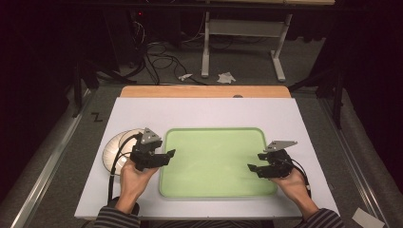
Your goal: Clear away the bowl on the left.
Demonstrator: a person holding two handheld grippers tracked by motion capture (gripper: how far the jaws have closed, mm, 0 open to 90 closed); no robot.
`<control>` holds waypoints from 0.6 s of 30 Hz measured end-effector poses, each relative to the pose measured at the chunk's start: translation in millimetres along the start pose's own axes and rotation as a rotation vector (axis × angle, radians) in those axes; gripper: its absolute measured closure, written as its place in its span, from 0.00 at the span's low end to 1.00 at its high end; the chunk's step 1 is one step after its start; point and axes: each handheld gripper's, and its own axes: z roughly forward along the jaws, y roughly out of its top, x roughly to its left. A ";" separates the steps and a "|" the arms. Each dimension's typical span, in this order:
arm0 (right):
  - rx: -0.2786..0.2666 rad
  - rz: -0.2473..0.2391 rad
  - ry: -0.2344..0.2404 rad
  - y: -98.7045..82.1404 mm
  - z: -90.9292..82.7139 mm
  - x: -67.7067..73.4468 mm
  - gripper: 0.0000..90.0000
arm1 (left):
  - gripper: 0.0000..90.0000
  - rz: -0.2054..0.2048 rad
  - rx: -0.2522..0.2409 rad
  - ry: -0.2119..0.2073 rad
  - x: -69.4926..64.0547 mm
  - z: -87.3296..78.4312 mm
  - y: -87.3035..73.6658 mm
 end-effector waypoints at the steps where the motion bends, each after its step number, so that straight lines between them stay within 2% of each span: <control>1: 0.000 0.000 0.000 0.0 0.0 0.0 0.44 | 0.47 0.000 0.000 0.000 0.0 0.0 0.0; 3: 0.006 0.003 -0.006 0.1 0.4 0.3 0.44 | 0.46 -0.035 0.005 0.025 5.4 -1.8 5.1; 8: 0.010 0.003 -0.006 -0.1 0.5 -0.3 0.44 | 0.46 -0.061 -0.011 0.051 12.9 -5.8 12.0; 9: 0.011 -0.004 -0.003 0.0 1.2 -0.2 0.43 | 0.46 -0.089 -0.012 0.058 16.7 -8.1 15.8; 13: 0.013 -0.010 -0.007 0.9 3.7 0.0 0.43 | 0.44 -0.106 -0.012 0.066 22.1 -13.1 19.2; 15: 0.013 -0.013 -0.015 1.1 3.0 0.2 0.44 | 0.43 -0.126 -0.026 0.081 28.8 -15.0 24.3; 18: 0.018 -0.014 -0.014 0.1 2.1 -1.3 0.43 | 0.42 -0.127 -0.032 0.101 33.1 -15.5 27.3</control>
